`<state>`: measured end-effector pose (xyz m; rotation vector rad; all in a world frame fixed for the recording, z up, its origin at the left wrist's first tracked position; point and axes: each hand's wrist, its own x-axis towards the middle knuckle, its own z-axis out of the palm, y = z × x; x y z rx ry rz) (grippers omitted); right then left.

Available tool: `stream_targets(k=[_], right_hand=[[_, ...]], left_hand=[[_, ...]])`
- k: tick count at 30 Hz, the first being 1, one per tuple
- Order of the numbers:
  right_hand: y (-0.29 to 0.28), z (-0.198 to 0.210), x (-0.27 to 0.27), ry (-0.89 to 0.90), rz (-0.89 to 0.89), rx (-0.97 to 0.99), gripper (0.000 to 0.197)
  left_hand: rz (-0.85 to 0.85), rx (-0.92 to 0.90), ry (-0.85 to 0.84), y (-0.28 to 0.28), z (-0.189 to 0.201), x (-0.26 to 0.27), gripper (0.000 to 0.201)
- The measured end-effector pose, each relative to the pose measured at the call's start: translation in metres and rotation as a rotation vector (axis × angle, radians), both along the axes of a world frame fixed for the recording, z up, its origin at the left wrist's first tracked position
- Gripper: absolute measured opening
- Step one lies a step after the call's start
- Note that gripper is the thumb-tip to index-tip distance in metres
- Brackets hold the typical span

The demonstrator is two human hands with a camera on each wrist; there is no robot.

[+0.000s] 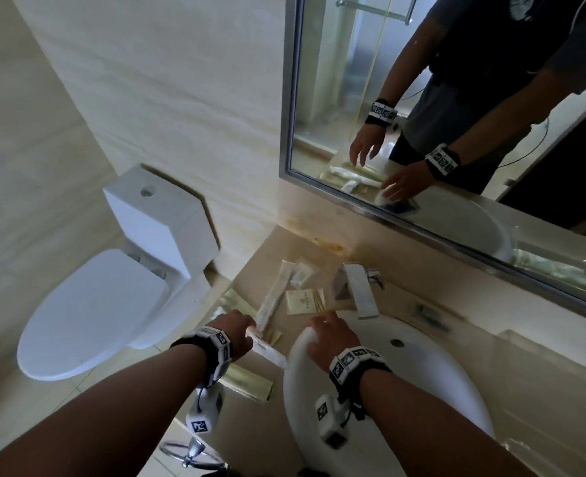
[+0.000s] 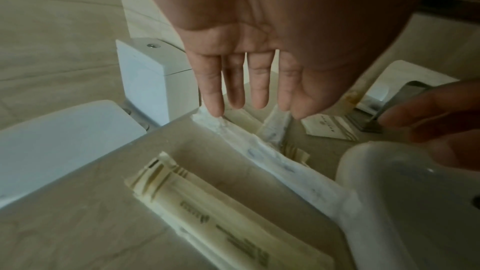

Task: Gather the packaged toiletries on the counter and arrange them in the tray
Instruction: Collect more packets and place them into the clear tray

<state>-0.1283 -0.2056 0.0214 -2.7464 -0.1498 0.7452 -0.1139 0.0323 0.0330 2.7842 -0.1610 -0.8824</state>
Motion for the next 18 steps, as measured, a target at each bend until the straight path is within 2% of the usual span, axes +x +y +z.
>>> stream_targets(k=[9, 13, 18], right_hand=[[0.025, -0.022, 0.045, 0.053, -0.006, -0.03, 0.053], [0.029, -0.035, 0.066, 0.051, -0.04, -0.019, 0.059], [0.029, -0.049, 0.099, 0.015, 0.012, -0.086, 0.072]], left_hand=[[0.073, 0.008, 0.001, 0.028, -0.011, 0.044, 0.041], [0.079, -0.012, 0.008, 0.027, -0.016, 0.059, 0.041], [0.056, -0.078, 0.01, 0.011, -0.021, 0.075, 0.041]])
